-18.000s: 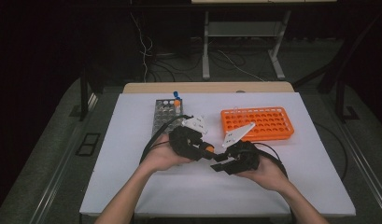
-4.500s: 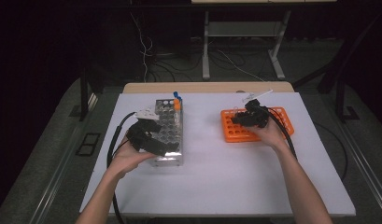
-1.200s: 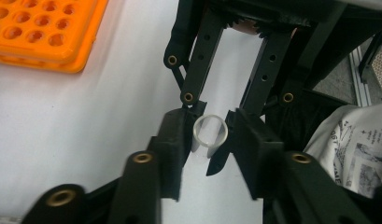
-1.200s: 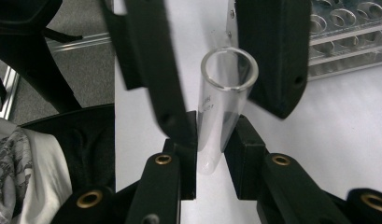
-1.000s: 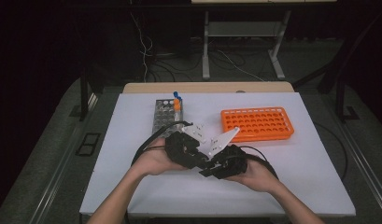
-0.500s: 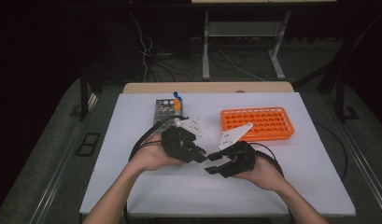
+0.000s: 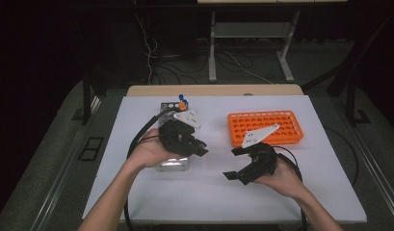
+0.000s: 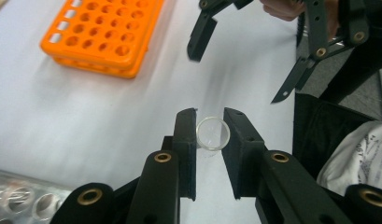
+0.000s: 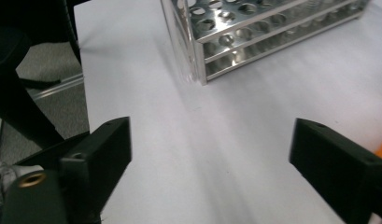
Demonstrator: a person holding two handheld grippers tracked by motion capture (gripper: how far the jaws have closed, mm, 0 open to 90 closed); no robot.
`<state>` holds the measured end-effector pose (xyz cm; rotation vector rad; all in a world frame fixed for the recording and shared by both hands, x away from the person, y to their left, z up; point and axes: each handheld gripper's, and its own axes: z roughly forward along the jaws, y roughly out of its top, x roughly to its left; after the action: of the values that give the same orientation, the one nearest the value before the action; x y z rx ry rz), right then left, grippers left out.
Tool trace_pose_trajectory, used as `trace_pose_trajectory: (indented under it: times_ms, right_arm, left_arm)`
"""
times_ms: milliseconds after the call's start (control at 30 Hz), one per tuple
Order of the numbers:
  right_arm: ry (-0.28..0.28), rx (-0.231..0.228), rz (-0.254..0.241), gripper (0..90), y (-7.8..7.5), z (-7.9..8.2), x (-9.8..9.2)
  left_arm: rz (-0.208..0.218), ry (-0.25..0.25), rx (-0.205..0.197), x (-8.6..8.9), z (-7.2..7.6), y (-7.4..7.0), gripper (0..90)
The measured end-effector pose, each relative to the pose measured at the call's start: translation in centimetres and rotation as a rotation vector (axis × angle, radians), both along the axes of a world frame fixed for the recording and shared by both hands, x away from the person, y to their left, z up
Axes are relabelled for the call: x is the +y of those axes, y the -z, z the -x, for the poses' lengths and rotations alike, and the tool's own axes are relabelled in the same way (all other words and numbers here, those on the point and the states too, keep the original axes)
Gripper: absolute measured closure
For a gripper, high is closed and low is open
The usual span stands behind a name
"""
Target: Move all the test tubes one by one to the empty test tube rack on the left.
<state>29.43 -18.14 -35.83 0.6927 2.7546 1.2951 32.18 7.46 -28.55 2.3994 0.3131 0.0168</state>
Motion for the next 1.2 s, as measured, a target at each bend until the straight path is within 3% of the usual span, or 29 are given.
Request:
trace_pose_trajectory:
  times_ms: [67, 100, 600, 767, 1000, 1200]
  right_arm:
    - [0.016, 0.0, -0.018, 7.8, 0.0, 0.0, -0.5]
    - [0.026, 0.003, -0.022, 0.0, 0.1, 0.0, -0.8]
    - [0.11, 0.015, -0.062, 0.2, 1.1, 0.7, -3.6]
    - [0.129, 0.018, -0.075, 0.2, 1.4, 1.1, -4.4]
    - [0.163, 0.024, -0.088, 0.2, 2.0, 1.8, -5.6]
    - [0.193, 0.034, -0.1, 0.2, 2.6, 2.4, -6.6]
  left_arm:
    - [0.0, -0.003, -0.009, 0.2, -0.2, -0.2, 74.3]
    - [-0.001, -0.006, -0.01, 0.3, -0.2, -0.3, 74.3]
    - [-0.006, -0.076, -0.058, 1.6, -1.8, -1.8, 74.3]
    - [-0.004, -0.117, -0.071, 2.2, -2.8, -2.0, 74.3]
    - [-0.036, -0.2, -0.093, 3.0, -4.8, -1.1, 74.3]
    - [-0.02, -0.278, -0.108, 3.9, -6.4, -0.5, 74.4]
